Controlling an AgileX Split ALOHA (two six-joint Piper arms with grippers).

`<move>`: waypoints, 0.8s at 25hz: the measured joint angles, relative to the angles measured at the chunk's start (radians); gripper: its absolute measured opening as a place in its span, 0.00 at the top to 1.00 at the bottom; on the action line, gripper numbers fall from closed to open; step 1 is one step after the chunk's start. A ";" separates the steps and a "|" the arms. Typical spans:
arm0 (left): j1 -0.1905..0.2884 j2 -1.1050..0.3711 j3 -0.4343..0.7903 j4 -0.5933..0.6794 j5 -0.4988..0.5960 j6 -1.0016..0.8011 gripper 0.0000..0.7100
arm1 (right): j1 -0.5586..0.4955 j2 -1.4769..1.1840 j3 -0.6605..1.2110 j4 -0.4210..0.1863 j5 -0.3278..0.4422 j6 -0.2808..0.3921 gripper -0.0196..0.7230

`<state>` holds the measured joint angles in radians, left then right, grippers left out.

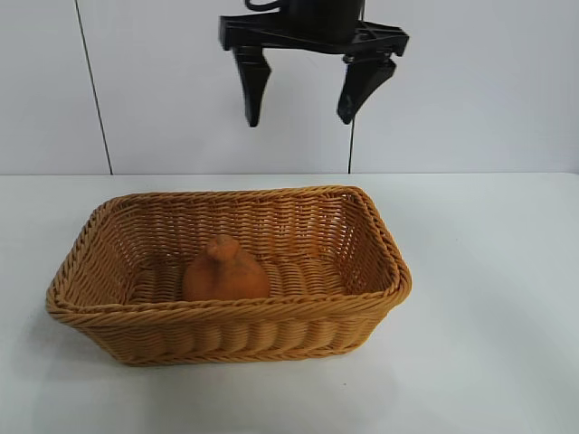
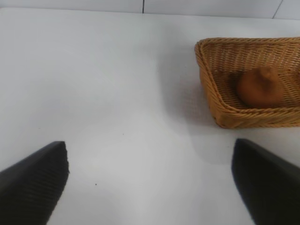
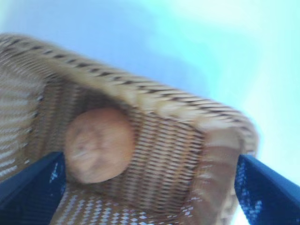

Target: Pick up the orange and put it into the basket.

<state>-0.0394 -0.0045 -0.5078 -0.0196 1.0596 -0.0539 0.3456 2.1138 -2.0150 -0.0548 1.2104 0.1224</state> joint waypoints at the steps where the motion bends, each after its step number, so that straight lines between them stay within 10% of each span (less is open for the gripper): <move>1: 0.000 0.000 0.000 0.000 0.000 0.000 0.05 | -0.035 0.000 0.000 -0.001 0.000 -0.001 0.06; 12: 0.000 0.000 0.000 0.000 0.000 0.000 0.05 | -0.220 -0.024 0.066 0.008 0.000 -0.050 0.06; 20: 0.000 0.000 0.000 0.000 0.000 0.000 0.05 | -0.220 -0.298 0.439 0.014 -0.002 -0.072 0.06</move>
<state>-0.0394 -0.0045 -0.5078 -0.0196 1.0596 -0.0539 0.1261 1.8157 -1.5759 -0.0409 1.2085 0.0508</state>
